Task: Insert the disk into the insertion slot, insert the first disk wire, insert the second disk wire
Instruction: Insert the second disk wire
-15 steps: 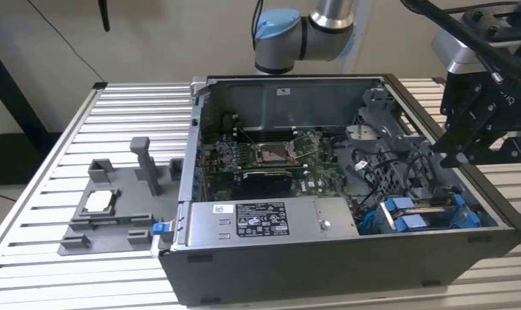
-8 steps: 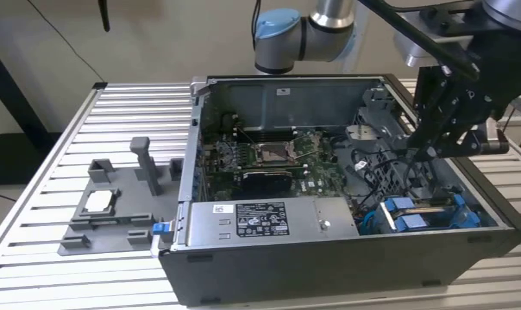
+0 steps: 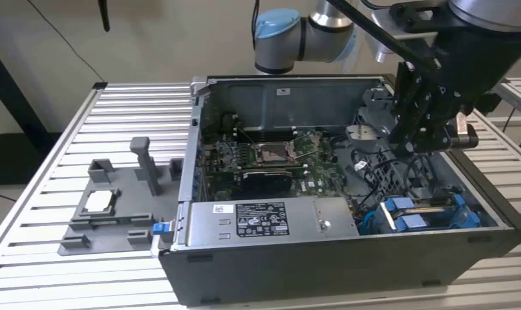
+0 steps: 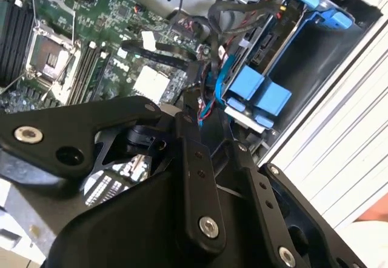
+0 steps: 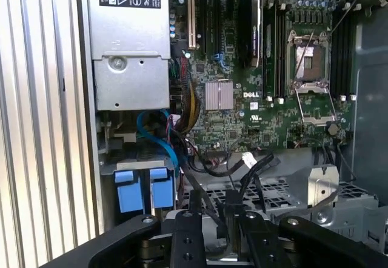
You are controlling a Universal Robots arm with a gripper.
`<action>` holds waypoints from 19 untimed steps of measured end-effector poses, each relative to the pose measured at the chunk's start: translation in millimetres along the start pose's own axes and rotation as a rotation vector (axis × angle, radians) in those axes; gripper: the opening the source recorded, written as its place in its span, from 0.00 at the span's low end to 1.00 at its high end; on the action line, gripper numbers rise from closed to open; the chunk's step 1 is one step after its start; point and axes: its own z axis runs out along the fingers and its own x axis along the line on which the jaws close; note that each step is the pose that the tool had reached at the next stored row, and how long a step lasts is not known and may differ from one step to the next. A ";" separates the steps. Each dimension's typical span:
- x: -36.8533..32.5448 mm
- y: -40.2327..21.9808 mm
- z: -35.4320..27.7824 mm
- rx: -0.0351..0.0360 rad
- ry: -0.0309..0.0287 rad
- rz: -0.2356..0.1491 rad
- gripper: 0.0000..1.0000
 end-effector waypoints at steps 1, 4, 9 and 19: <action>0.0 0.0 0.0 0.0000 0.0000 0.000 0.30; -0.2 0.2 0.1 0.0000 0.0000 0.000 0.30; -0.8 0.4 4.1 -0.0004 0.0000 0.000 0.30; -2.6 -9.1 20.8 -0.0013 -0.0004 -0.006 0.30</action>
